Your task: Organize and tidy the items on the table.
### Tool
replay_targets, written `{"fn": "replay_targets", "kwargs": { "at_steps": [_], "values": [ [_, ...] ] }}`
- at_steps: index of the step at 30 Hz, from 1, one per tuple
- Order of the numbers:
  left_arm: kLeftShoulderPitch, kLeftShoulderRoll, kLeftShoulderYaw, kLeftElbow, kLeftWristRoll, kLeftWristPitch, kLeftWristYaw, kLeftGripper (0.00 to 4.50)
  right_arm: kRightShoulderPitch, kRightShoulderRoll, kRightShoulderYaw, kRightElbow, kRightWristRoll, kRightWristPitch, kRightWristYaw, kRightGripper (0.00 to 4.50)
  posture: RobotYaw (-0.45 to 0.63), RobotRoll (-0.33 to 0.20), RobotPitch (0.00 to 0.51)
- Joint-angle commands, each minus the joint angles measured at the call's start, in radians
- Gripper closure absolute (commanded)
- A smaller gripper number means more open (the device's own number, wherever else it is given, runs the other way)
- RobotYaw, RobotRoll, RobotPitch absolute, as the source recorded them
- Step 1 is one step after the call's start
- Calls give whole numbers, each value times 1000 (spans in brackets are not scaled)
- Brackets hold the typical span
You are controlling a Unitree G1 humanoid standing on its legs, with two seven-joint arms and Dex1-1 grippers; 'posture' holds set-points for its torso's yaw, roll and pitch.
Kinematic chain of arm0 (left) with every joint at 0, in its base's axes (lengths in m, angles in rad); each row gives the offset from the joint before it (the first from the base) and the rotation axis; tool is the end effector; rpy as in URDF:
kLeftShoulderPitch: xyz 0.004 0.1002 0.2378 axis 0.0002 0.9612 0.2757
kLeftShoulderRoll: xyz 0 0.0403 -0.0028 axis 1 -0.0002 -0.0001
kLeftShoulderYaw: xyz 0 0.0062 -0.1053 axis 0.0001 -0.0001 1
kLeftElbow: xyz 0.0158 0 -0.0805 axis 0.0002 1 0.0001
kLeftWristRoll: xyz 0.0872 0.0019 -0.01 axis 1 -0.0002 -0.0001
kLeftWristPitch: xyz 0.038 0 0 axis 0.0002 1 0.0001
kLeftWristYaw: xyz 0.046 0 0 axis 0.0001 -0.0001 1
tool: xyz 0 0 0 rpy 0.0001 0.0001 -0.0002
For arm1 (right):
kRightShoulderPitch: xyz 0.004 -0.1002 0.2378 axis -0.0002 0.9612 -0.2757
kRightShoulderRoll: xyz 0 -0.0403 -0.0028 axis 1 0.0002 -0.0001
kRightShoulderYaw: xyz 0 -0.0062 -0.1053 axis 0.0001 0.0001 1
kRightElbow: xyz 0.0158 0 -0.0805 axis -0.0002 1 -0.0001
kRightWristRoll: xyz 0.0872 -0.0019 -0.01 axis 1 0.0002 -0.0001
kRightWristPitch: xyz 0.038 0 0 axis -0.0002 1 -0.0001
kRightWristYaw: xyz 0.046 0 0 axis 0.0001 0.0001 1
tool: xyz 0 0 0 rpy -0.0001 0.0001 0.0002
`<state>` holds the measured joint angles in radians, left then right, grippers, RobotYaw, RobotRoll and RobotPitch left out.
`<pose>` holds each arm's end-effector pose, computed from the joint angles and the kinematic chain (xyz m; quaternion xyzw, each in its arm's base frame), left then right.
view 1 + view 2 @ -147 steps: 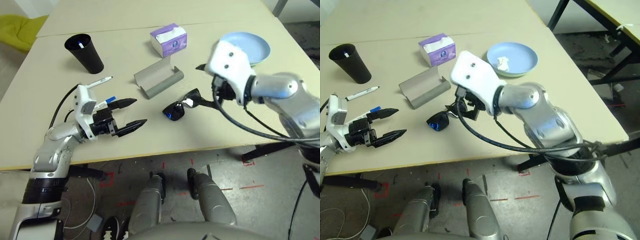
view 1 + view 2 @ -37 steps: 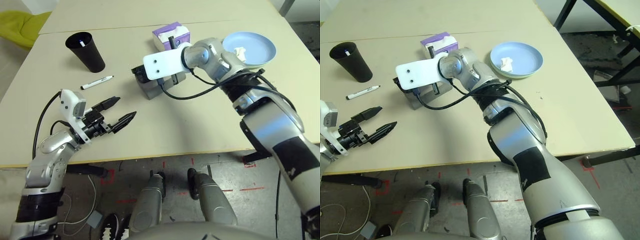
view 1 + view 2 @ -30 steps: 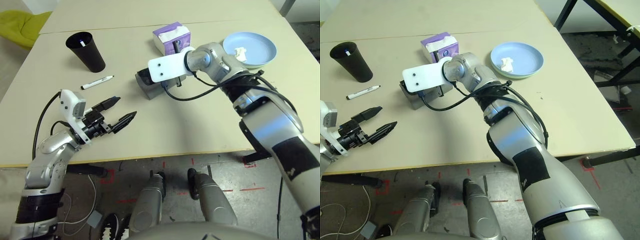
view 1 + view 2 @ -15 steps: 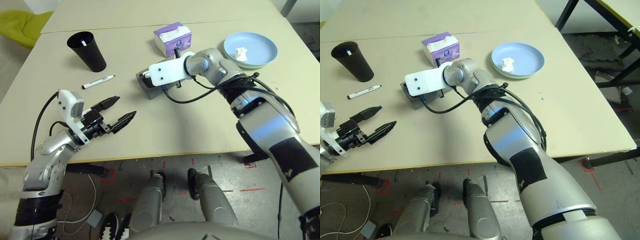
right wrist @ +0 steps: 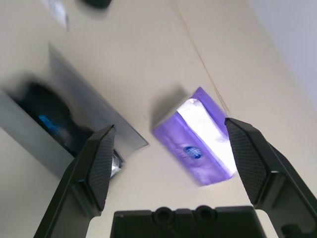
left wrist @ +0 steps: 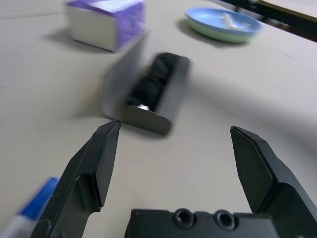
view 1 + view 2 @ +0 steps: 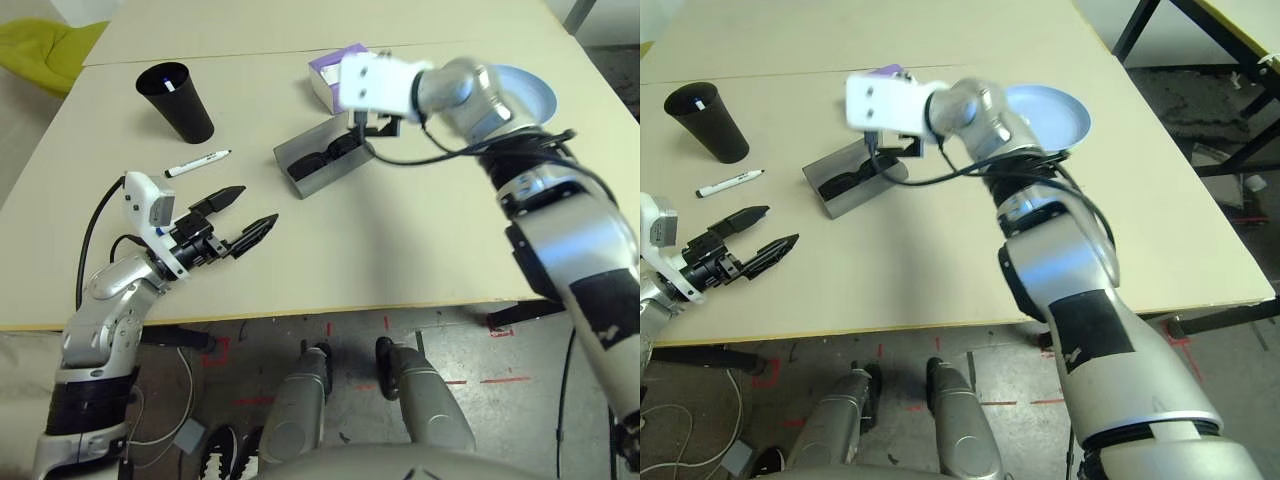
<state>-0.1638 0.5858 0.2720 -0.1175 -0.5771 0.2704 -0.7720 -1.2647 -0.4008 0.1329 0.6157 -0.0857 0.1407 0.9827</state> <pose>0.2112 0.2776 0.1392 0.0206 -0.0638 -0.3200 0.9450 0.3439 -0.1489 0.2980 -0.3465 -0.0961 0.4423 0.8216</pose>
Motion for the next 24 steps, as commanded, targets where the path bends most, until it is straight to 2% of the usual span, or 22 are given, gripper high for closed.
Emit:
{"fn": "replay_targets", "kwargs": {
  "at_steps": [1, 3, 6, 9, 11, 12, 15, 18, 24],
  "values": [
    [-21, -12, 23, 38, 26, 15, 68, 0, 196, -61, -198, -387, 246, 429, 10, 36, -88, 0, 258],
    [-42, -17, 27, 58, 36, 20, 102, 0, 314, -55, -317, -553, 356, 544, -49, 36, -101, 0, 261],
    [-84, -10, 20, 111, 78, 22, 142, 0, 609, -71, -440, -795, 464, 537, -56, 36, -127, 0, 264],
    [-130, 0, 7, 171, 115, 12, 153, 0, 872, -78, -474, -924, 518, 467, -31, 36, -158, 0, 264],
    [-178, 8, -4, 231, 145, 1, 155, 0, 1038, -95, -452, -951, 510, 355, 29, 36, -163, 0, 264],
    [-199, 11, -10, 258, 160, -5, 154, 0, 1086, -102, -439, -949, 505, 305, 52, 36, -169, 0, 263],
    [-269, 14, -28, 342, 202, -29, 156, 0, 1155, -95, -405, -880, 492, 116, 122, 36, -172, 0, 262],
    [-326, 20, -52, 422, 253, -60, 157, 0, 1161, -77, -380, -806, 491, -28, 152, 36, -170, 0, 261],
    [-393, 7, -70, 551, 308, -114, 166, 0, 1163, -80, -340, -807, 522, -72, 121, 36, -183, 0, 254]
  ]
}}
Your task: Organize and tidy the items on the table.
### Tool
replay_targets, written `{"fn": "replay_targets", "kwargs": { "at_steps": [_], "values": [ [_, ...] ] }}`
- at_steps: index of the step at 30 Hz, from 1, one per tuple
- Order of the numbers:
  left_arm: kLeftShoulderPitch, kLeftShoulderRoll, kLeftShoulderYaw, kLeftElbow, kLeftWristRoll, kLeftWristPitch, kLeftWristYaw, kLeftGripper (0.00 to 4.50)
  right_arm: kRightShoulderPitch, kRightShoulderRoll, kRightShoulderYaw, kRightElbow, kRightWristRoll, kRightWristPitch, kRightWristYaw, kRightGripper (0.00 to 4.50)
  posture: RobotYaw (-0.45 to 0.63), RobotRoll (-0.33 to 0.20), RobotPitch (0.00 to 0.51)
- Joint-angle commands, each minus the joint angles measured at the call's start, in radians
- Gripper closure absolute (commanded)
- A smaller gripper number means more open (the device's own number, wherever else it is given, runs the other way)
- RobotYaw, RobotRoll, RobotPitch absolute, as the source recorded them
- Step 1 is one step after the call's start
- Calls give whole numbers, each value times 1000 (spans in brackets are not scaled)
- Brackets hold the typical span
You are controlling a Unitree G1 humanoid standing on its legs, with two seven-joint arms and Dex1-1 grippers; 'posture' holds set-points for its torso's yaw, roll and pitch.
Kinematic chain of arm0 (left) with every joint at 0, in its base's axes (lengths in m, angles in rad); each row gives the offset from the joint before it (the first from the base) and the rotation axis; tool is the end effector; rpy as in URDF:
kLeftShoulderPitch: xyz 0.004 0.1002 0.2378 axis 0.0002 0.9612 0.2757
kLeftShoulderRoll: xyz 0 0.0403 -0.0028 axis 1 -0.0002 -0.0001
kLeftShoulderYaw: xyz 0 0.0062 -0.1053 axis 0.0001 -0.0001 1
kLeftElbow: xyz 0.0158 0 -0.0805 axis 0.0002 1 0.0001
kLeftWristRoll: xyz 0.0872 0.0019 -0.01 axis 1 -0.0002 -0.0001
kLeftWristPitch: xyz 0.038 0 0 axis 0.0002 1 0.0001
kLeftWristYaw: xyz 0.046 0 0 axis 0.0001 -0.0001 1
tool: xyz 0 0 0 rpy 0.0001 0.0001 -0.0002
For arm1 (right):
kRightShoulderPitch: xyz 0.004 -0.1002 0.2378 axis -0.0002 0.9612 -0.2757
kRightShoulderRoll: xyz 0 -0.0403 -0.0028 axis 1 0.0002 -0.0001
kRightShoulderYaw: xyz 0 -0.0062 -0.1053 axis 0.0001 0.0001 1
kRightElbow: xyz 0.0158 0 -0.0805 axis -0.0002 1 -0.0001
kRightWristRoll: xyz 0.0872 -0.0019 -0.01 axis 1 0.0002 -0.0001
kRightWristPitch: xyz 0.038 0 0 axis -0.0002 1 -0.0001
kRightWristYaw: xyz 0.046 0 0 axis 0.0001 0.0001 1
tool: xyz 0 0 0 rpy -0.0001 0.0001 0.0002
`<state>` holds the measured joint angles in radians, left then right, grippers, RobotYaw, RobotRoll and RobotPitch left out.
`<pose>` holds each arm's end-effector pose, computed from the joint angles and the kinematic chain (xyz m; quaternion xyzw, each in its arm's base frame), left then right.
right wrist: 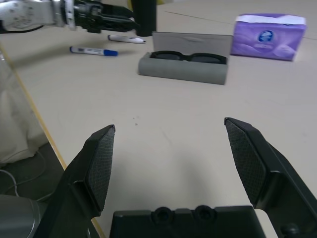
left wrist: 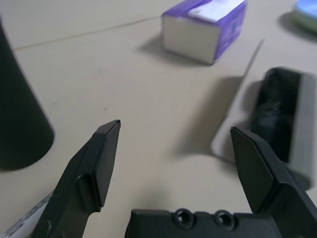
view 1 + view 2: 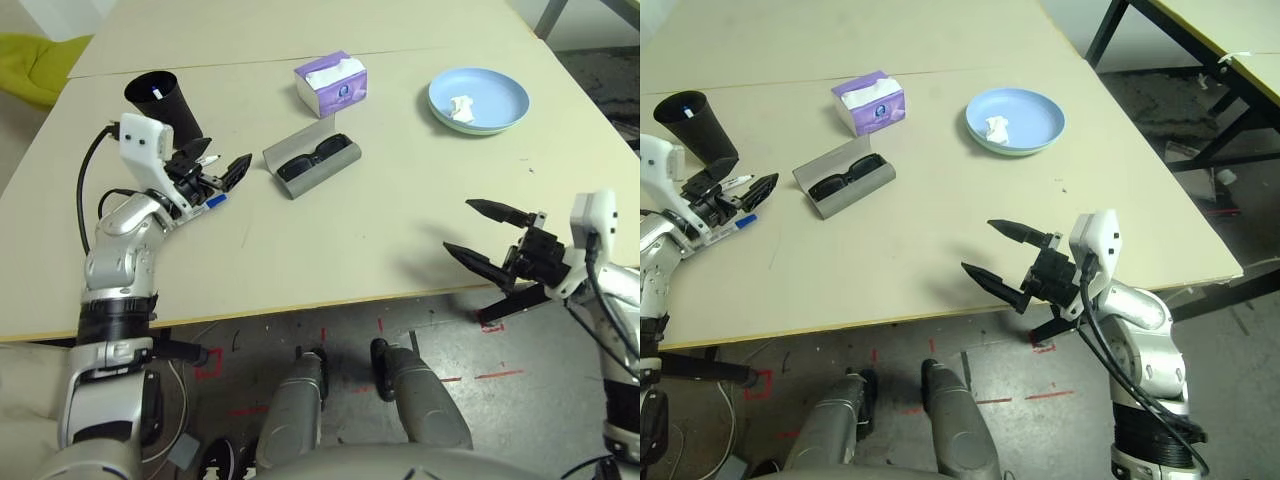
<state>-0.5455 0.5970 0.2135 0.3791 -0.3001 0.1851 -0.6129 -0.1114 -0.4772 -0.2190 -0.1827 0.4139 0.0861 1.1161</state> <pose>0.2755 0.2902 0.1554 0.0832 -0.0263 -0.1676 0.9820 0.2037 -0.2536 0.1277 -0.1029 -0.1004 0.4832 0.8637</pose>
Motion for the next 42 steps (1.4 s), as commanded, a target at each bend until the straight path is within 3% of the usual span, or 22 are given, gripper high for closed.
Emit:
{"fn": "replay_targets", "kwargs": {
  "at_steps": [1, 3, 6, 17, 29, 42],
  "values": [
    [-18, -9, -9, 69, 34, -34, 12, 0, 11, -7, 14, -13, 28, -21, -16, 36, -183, 0, 254],
    [-28, -18, -1, 89, 34, -40, 21, 0, 15, -11, 18, -31, 36, -13, -33, 36, -190, 0, 251],
    [-43, -27, 12, 118, 34, -47, 39, 572, 24, -9, 22, -59, 54, 3, -62, 0, -194, 0, 248],
    [-108, -52, 1, 249, 49, -116, 47, 4481, 36, -27, 15, -62, 102, 1, -91, 0, -198, 0, 242],
    [-171, -110, -53, 347, 78, -211, -43, 4481, 61, -50, 13, -74, 110, -4, -116, 0, -229, 0, 244],
    [-29, -92, -123, 137, 61, -214, -281, 4481, 71, -59, 20, -101, 120, 12, -155, 0, -236, 0, 241]
  ]
}}
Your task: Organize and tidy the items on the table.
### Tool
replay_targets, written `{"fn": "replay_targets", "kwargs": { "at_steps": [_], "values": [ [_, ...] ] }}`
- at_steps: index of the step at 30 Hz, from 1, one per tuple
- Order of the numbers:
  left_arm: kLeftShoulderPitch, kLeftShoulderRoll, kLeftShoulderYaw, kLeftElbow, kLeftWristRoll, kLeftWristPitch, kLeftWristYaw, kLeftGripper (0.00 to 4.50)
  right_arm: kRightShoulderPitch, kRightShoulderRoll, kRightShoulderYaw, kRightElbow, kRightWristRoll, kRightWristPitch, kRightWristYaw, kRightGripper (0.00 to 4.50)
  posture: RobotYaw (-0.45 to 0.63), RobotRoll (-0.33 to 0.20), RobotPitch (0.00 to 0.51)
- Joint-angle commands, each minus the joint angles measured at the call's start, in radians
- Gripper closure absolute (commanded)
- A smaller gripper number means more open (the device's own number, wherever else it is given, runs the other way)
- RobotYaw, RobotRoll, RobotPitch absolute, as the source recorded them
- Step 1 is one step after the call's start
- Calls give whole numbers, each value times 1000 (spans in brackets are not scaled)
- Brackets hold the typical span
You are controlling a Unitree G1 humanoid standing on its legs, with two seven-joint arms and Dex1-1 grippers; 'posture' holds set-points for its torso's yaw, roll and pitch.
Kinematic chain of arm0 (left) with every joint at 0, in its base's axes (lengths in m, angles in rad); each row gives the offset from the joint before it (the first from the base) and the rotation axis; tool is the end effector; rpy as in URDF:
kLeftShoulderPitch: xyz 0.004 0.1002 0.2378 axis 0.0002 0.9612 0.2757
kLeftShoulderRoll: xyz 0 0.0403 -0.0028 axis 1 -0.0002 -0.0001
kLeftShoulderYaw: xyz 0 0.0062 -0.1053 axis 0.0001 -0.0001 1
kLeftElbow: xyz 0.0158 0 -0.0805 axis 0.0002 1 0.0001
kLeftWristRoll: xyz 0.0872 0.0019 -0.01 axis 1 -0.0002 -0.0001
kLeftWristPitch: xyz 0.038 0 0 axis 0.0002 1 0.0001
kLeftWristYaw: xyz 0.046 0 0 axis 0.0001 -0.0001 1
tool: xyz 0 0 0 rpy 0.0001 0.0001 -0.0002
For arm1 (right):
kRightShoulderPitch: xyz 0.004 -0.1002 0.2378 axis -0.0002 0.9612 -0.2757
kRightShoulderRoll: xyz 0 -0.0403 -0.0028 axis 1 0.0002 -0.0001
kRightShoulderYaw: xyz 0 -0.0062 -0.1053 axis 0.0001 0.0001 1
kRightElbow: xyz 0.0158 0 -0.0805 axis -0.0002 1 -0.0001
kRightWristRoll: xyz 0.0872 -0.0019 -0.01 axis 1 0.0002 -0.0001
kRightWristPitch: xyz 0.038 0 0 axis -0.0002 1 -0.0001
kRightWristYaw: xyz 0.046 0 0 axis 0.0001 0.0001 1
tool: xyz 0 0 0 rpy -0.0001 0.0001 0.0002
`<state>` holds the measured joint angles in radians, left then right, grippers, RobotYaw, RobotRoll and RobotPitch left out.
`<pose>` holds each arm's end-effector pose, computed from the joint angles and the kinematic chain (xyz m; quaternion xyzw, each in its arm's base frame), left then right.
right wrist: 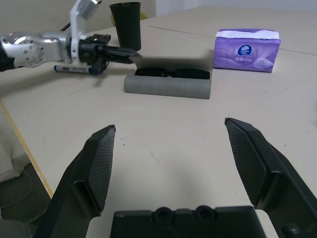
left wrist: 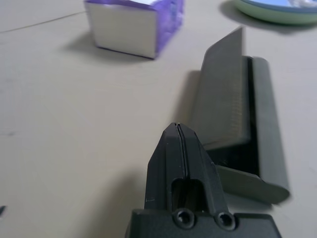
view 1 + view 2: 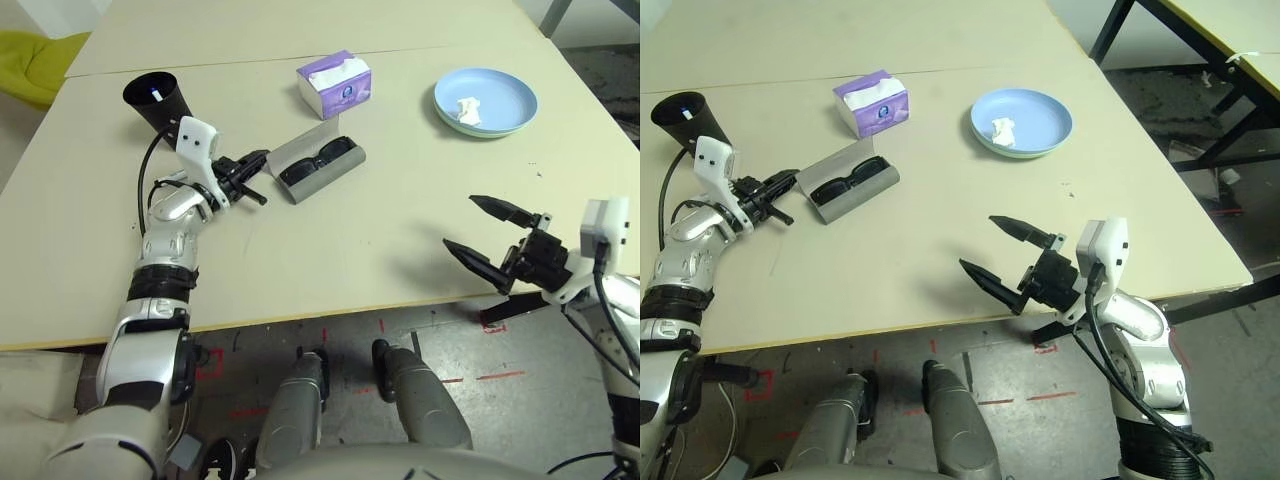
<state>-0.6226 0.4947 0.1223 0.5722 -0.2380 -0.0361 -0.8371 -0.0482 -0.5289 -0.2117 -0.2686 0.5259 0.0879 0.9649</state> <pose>0.2962 0.2606 0.1346 0.1013 -0.0388 -0.3131 0.9435 0.1913 -0.2541 0.1337 -0.0800 -0.1243 0.4430 0.8842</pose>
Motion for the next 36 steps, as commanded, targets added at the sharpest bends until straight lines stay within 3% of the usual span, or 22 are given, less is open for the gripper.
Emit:
{"fn": "replay_targets", "kwargs": {
  "at_steps": [1, 11, 16, 19, 22, 27, 33, 36],
  "values": [
    [61, 14, -36, -76, -3, 12, -69, 4481, 7, -8, 14, -16, 10, 12, -6, 0, -236, 0, 241],
    [124, 48, -73, -171, 3, 20, -146, 4481, 10, -8, 18, -21, 18, 22, -14, 0, -235, 0, 241],
    [77, 66, -3, -214, -57, 97, -101, 4481, 9, -11, 46, -33, 15, 22, 6, 0, -223, 0, 242],
    [58, 110, 40, -338, -124, 215, -93, 4481, -5, -17, 80, -39, 8, 15, 27, 0, -208, 0, 244],
    [81, 198, 37, -457, -142, 337, -105, 3895, -32, -15, 112, -39, 6, 12, 41, 0, -197, 0, 245],
    [155, 411, 31, -606, -137, 549, -142, 2220, -67, -19, 187, -26, -6, -10, 111, 0, -154, 0, 250],
    [269, 661, 3, -655, -91, 629, -254, 57, -122, -23, 251, 2, -19, -31, 176, 0, -124, 0, 250],
    [287, 756, -31, -626, -45, 609, -305, 21, -158, -8, 268, 18, -19, -33, 182, 0, -105, 0, 252]
  ]
}}
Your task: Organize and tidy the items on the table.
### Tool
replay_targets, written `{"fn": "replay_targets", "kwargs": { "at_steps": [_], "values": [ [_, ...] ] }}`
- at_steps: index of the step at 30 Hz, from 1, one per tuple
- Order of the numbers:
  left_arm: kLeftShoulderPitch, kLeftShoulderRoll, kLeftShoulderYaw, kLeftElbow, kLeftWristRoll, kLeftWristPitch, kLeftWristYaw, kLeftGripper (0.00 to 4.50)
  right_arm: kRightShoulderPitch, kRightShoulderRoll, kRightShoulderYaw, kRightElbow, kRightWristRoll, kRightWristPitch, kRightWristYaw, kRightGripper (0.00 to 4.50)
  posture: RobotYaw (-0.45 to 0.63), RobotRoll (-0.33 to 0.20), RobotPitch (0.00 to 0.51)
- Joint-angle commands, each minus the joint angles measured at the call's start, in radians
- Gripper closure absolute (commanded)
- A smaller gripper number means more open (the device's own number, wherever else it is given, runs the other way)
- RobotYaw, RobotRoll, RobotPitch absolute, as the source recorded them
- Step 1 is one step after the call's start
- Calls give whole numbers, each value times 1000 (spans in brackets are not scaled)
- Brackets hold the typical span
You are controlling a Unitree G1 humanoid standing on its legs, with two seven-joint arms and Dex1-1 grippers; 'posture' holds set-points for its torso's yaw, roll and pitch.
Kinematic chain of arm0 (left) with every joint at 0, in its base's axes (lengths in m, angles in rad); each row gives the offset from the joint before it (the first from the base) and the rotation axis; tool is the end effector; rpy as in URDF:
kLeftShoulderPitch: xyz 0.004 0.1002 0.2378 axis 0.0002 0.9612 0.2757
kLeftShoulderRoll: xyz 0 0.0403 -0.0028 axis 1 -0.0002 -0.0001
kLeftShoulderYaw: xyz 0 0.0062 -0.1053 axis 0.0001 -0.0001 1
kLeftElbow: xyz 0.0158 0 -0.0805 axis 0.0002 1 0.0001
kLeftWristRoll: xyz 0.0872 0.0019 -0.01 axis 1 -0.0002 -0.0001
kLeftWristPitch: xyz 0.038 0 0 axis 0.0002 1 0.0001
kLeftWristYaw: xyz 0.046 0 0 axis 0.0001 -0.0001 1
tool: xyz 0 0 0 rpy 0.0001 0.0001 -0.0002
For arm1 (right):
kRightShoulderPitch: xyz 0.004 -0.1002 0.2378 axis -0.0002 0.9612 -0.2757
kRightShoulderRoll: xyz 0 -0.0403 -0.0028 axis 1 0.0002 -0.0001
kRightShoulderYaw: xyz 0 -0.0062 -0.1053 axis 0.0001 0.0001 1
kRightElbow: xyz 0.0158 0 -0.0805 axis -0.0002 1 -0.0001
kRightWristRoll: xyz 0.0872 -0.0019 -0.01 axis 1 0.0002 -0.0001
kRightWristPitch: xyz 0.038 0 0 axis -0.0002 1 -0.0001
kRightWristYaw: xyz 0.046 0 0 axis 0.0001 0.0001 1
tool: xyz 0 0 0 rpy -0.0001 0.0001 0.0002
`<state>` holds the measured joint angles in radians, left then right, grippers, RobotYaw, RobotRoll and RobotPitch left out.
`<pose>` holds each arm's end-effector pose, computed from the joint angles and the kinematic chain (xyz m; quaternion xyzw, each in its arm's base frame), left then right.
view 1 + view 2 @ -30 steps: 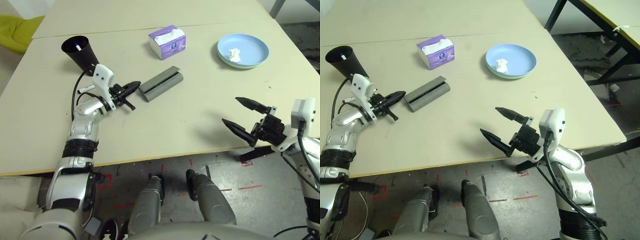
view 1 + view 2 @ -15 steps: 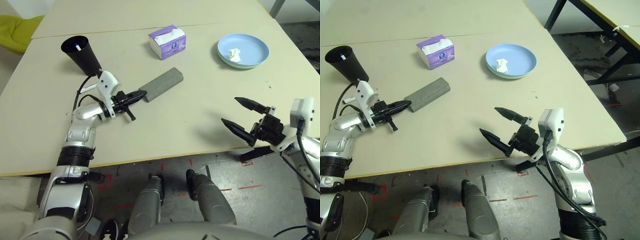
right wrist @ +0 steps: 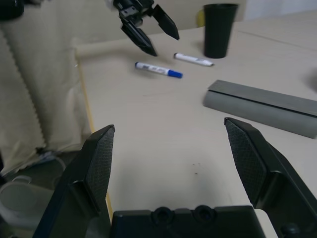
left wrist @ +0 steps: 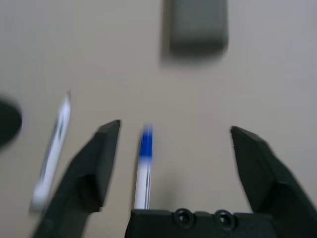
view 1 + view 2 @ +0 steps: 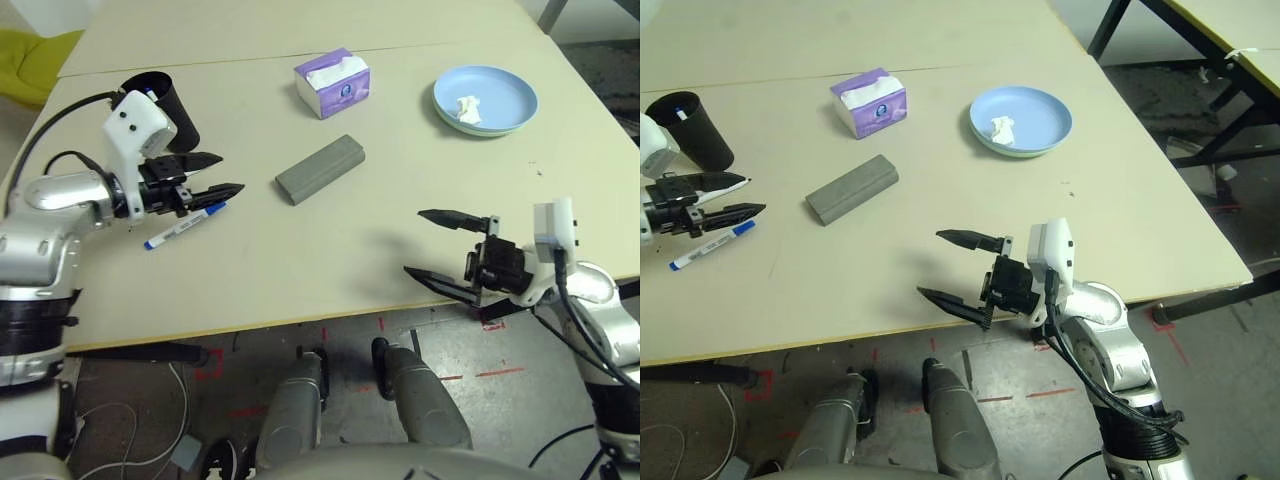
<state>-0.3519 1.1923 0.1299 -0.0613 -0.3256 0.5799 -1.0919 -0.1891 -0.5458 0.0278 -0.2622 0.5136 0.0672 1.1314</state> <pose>0.2160 0.3247 0.2465 0.3079 0.2145 -0.3310 0.8658 0.2154 -0.2112 0.1405 -0.1057 -0.1257 0.6116 0.7739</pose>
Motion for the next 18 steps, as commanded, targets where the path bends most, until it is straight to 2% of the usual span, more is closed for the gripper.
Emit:
{"fn": "replay_targets", "kwargs": {
  "at_steps": [1, 3, 7, 13, 18],
  "values": [
    [14, 90, -60, 28, 64, -22, -79, 21, -31, 14, 35, 16, -9, -12, 19, 0, -102, 0, 253],
    [-7, 129, -105, 75, 94, -46, -136, 21, -54, 23, 47, 24, -12, -12, 22, 0, -102, 0, 254],
    [-95, 123, -205, 177, 179, -115, -201, 21, -77, 33, 69, 35, -23, -20, 31, 0, -117, 0, 254],
    [-236, 25, -317, 336, 287, -195, -234, 21, -83, 39, 83, 10, -32, -12, 9, 0, -148, 0, 250],
    [-287, -62, -347, 470, 354, -269, -211, 21, -67, 33, 86, -29, -30, 0, -18, 0, -160, 0, 250]
  ]
}}
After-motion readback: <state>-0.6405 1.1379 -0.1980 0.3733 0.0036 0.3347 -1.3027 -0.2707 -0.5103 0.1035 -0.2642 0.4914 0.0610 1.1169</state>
